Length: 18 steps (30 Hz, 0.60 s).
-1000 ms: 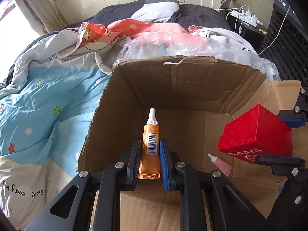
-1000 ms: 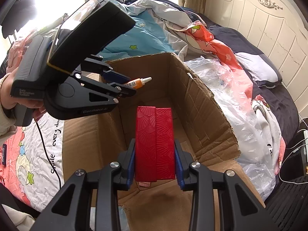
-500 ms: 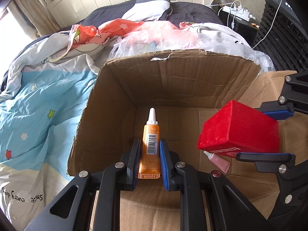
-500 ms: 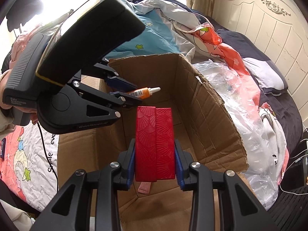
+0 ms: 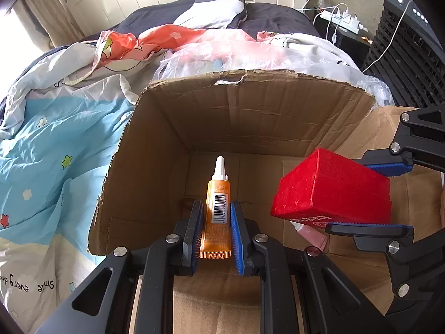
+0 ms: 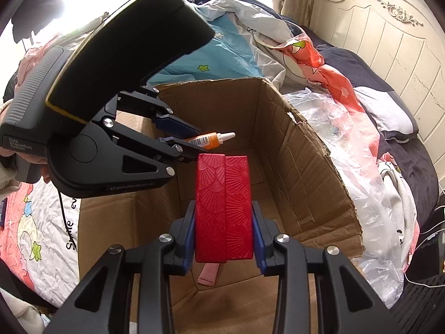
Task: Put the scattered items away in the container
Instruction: 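Open the left gripper to drop the orange tube while the right gripper drops the red box, then move both open grippers back to the tissue pack and cotton swabs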
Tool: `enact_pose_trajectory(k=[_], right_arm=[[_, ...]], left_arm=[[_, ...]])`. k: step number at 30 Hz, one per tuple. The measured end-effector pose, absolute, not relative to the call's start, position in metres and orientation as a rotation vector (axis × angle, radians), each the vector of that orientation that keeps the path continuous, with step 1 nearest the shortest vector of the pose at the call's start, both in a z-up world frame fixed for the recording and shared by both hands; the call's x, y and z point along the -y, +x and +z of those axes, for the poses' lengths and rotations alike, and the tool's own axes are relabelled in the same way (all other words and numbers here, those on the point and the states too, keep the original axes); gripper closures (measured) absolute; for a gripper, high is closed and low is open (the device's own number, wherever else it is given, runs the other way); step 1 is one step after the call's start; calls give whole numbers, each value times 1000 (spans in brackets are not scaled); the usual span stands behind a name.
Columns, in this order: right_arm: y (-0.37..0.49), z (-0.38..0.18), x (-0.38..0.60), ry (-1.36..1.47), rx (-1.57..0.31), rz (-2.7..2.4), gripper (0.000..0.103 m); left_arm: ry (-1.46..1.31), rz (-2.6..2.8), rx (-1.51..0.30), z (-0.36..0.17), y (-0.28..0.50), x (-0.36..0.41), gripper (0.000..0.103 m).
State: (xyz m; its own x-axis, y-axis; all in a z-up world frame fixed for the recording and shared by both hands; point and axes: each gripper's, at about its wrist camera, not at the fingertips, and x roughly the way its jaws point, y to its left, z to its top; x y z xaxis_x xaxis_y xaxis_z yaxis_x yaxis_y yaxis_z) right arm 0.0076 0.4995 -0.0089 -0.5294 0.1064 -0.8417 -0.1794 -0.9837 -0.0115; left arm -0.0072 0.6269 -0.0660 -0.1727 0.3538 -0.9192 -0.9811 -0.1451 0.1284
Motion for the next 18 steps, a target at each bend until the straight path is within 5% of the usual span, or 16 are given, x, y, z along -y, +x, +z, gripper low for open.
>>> enact_pose_trajectory(k=[3, 5, 18], right_arm=[[7, -8, -501, -1413, -114, 2597, 70], [6, -8, -503, -1406, -130, 2588, 70], [10, -2, -510, -1358, -189, 2574, 60]], left_arm=[[-948, 1562, -971, -74, 9, -652, 62], [-942, 1585, -964, -75, 15, -662, 30], [-940, 1603, -979, -123, 90, -823, 20]])
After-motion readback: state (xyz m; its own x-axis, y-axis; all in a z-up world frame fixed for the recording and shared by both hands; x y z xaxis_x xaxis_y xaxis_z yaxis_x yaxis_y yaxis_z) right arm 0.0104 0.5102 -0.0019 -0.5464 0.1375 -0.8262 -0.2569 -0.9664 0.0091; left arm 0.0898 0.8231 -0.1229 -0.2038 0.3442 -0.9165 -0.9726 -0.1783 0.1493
